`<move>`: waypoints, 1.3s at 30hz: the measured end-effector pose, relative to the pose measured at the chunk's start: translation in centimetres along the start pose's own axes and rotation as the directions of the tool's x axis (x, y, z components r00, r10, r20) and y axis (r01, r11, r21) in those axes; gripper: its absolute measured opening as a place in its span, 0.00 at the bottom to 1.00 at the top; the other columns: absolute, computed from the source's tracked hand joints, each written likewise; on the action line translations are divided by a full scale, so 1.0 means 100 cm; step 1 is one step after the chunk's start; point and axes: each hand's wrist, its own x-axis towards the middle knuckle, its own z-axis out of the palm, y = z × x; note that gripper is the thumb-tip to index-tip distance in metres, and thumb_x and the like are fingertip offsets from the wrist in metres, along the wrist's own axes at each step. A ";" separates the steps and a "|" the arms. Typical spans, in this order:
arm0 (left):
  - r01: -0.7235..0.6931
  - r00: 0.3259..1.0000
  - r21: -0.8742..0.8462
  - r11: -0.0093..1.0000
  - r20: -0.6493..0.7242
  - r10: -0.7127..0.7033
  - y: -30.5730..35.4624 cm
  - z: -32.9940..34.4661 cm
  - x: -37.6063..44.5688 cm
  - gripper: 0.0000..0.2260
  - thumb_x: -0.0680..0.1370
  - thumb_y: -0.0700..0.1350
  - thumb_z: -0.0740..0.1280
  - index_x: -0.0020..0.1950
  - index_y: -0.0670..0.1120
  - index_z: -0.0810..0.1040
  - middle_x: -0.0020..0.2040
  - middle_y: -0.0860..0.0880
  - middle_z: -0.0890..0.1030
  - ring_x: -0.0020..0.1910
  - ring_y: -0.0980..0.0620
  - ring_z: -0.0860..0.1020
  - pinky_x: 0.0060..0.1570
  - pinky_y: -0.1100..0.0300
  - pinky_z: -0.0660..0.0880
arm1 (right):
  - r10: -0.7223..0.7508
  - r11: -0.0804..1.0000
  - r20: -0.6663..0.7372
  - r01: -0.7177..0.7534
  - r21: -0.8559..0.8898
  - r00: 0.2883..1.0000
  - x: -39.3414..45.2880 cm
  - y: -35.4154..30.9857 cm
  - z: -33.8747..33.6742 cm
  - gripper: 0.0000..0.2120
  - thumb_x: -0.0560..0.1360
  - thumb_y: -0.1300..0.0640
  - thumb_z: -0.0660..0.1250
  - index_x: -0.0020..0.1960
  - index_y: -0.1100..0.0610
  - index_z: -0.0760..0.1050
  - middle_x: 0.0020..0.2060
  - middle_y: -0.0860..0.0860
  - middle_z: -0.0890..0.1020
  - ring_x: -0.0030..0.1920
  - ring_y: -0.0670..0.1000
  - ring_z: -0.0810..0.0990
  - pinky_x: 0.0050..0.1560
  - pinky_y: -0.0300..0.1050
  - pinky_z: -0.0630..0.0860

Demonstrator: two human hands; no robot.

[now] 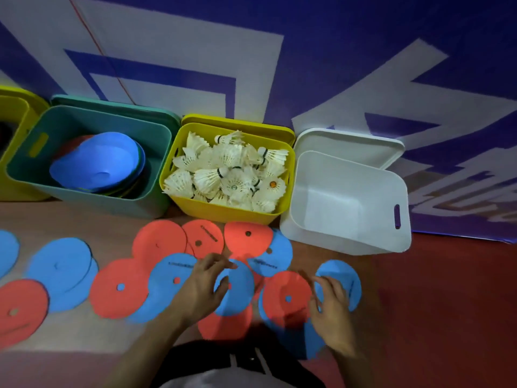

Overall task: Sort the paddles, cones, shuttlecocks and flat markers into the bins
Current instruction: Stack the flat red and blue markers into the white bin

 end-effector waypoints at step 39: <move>0.237 0.970 0.413 0.879 -0.052 -0.237 0.079 0.180 0.008 0.22 0.67 0.43 0.57 0.58 0.50 0.80 0.62 0.53 0.81 0.49 0.45 0.76 0.42 0.52 0.76 | 0.171 0.974 0.259 -0.203 0.102 0.951 0.055 0.148 0.001 0.10 0.71 0.58 0.70 0.46 0.44 0.84 0.46 0.43 0.72 0.49 0.55 0.80 0.56 0.51 0.78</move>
